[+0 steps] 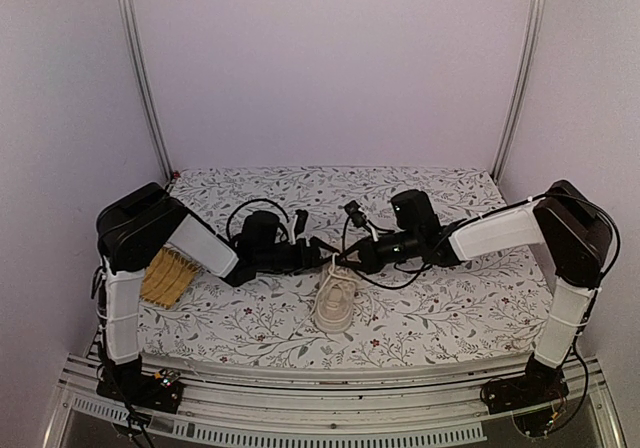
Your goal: Tie the shoes
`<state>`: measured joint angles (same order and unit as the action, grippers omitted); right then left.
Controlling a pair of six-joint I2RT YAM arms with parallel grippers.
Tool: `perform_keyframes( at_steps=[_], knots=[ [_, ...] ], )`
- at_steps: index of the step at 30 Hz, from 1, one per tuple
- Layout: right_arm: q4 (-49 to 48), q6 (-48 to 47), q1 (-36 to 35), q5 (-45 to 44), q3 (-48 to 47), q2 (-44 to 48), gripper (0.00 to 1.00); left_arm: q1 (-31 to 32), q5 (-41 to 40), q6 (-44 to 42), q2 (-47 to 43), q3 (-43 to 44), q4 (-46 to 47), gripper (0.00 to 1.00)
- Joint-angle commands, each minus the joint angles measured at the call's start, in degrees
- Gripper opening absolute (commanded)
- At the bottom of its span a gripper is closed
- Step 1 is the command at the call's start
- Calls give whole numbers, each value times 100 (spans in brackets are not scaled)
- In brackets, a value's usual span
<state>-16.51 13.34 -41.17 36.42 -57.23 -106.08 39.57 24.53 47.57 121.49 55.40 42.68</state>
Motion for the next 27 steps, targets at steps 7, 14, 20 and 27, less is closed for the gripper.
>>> perform_keyframes(
  at_steps=[7,14,20,27],
  knots=[
    [-91,125,21,-212,101,194,2,-79,-870,-784,-1441,-932,-155,76],
    [-101,161,14,-211,-23,83,2,253,-707,-1210,-2223,-1109,-350,71],
    [-104,177,16,-154,-119,-3,2,494,-517,-1289,-2001,-682,-844,53],
    [-115,169,5,-107,-126,-18,2,549,-337,-1202,-1647,-371,-957,44]
  ],
)
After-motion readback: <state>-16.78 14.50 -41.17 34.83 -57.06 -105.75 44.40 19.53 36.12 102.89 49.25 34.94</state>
